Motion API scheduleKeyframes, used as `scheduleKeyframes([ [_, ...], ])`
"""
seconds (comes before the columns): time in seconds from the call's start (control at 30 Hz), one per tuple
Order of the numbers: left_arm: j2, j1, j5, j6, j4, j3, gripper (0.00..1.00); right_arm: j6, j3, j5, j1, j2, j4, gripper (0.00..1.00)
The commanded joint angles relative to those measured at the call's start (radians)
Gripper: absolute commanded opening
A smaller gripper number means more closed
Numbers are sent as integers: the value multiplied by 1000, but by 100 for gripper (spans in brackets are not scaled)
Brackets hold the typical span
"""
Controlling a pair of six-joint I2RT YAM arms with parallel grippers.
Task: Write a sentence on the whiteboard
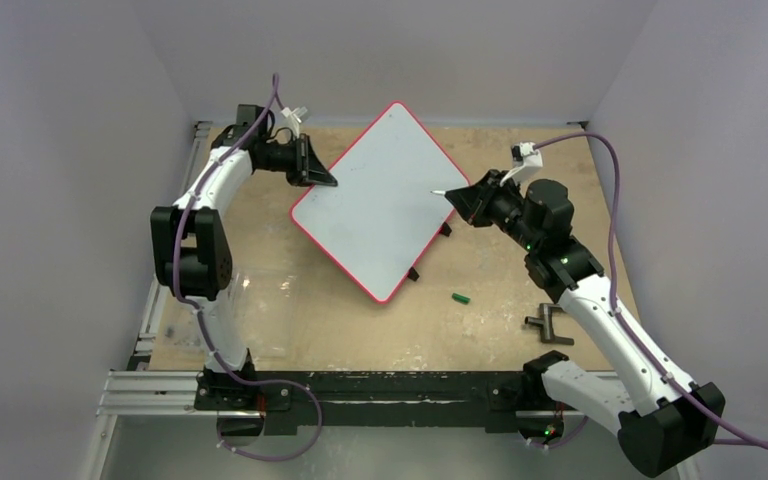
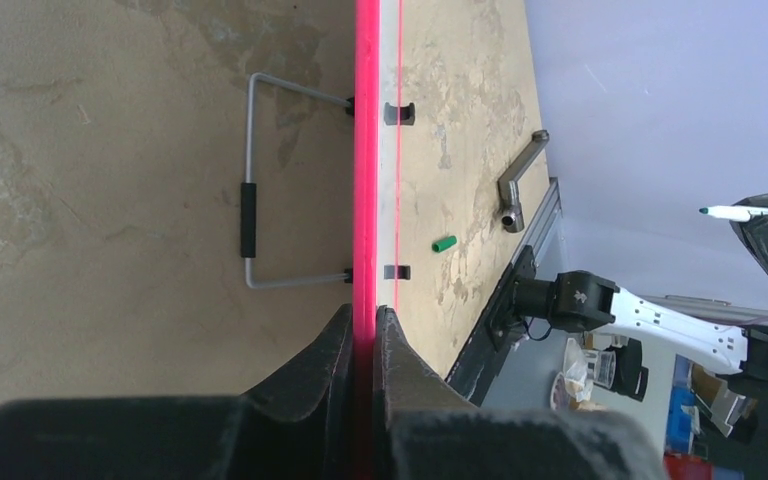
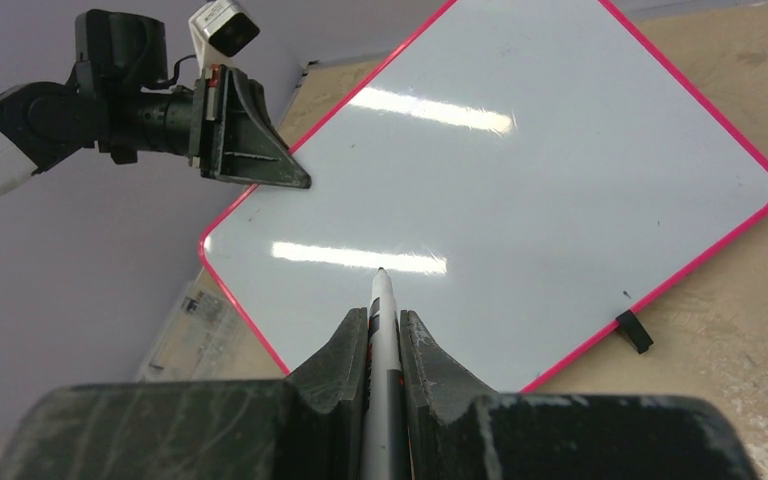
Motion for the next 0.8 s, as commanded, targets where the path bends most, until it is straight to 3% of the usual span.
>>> scheduleKeyframes([
  [0.0,23,-7,-10,49,-30,82,0,-31,-18,-45,5,-4,49,0],
  [0.33,21,-28,-23,104,-63,118,0,-103,-78,-286,6,63,205,0],
  [0.47,11,-30,-35,114,-66,119,0,-46,-138,-400,7,115,396,0],
  [0.6,-1,-30,-44,121,-64,115,0,-30,-178,-373,34,164,571,0],
  [0.77,-20,-38,-73,121,-51,97,0,-71,-118,-335,125,288,655,0],
])
